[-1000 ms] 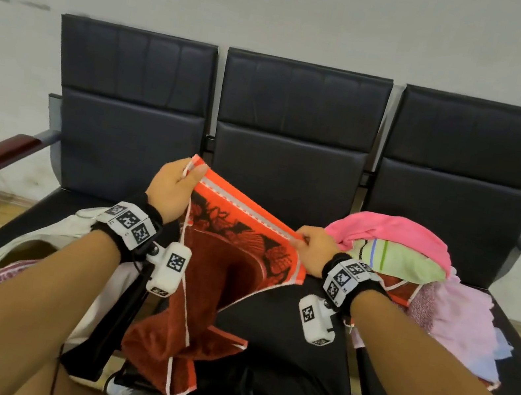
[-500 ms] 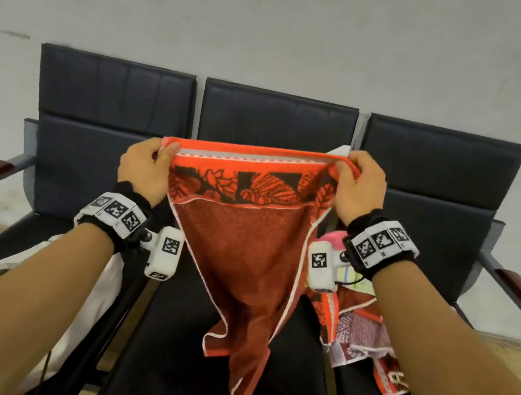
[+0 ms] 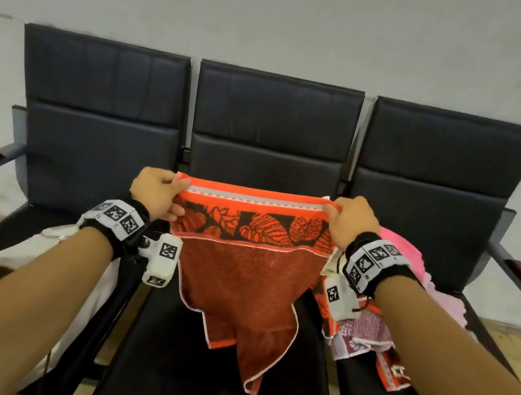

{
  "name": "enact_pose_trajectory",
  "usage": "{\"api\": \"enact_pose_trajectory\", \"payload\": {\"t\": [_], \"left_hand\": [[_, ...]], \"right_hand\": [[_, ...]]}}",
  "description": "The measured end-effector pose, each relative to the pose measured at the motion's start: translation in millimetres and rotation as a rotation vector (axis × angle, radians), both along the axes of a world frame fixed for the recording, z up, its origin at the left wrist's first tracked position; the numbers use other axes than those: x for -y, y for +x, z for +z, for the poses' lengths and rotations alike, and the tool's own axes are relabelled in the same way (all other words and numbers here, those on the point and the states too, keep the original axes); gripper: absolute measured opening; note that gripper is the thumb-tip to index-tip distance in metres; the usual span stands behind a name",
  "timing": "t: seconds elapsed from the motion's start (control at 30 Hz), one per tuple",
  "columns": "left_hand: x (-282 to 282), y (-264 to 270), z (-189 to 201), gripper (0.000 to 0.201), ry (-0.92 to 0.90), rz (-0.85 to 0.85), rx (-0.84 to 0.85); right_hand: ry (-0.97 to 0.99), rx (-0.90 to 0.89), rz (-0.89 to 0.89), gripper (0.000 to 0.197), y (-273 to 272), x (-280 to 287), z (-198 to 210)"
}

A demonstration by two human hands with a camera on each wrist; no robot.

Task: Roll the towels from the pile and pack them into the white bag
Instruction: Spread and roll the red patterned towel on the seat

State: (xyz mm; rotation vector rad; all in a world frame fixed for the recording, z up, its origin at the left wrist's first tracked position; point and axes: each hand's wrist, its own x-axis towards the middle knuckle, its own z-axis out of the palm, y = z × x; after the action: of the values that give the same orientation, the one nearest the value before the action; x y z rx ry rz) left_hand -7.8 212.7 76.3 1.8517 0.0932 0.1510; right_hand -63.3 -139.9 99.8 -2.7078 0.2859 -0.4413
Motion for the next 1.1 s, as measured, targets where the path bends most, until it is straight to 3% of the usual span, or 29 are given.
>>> {"api": "enact_pose_trajectory", "payload": {"t": [0.07, 0.2, 0.3, 0.37, 0.43, 0.57, 0.67, 0.73, 0.8, 0.87, 1.1], "left_hand": [[2, 7, -14, 0.022, 0.016, -0.007, -0.057], [4, 23, -21, 0.023, 0.024, -0.012, -0.099], [3, 40, 6, 0.018, -0.035, 0.051, 0.067], [3, 45, 40, 0.017, -0.056, 0.109, 0.242], [6, 43, 76, 0.021, -0.059, 0.163, 0.427], [13, 36, 123, 0.014, -0.104, 0.220, 0.663], [17, 27, 131, 0.011, -0.149, 0.218, 0.718], [15, 28, 116, 0.011, -0.114, 0.187, 0.672], [9, 29, 83, 0.015, -0.017, 0.146, 0.540], [4, 24, 40, 0.023, 0.133, 0.119, 0.382], [-12, -45, -112, 0.013, 0.593, -0.216, -0.027]], "right_hand": [[-0.013, -0.085, -0.009, 0.028, 14, -1, -16], [0.225, -0.197, 0.005, 0.018, 41, 0, -32], [0.389, 0.082, -0.018, 0.015, 60, -9, -12], [0.529, 0.339, -0.009, 0.017, 66, -17, 18], [0.542, 0.533, 0.055, 0.018, 68, -22, 55], [0.485, 0.748, 0.150, 0.021, 65, -26, 113], [0.492, 0.806, 0.187, 0.022, 62, -21, 120], [0.435, 0.760, 0.220, 0.022, 60, -15, 101], [0.366, 0.602, 0.241, 0.021, 56, -8, 65], [0.277, 0.416, 0.251, 0.018, 47, -1, 17], [0.210, -0.008, 0.362, 0.023, -21, -2, -129]]}}
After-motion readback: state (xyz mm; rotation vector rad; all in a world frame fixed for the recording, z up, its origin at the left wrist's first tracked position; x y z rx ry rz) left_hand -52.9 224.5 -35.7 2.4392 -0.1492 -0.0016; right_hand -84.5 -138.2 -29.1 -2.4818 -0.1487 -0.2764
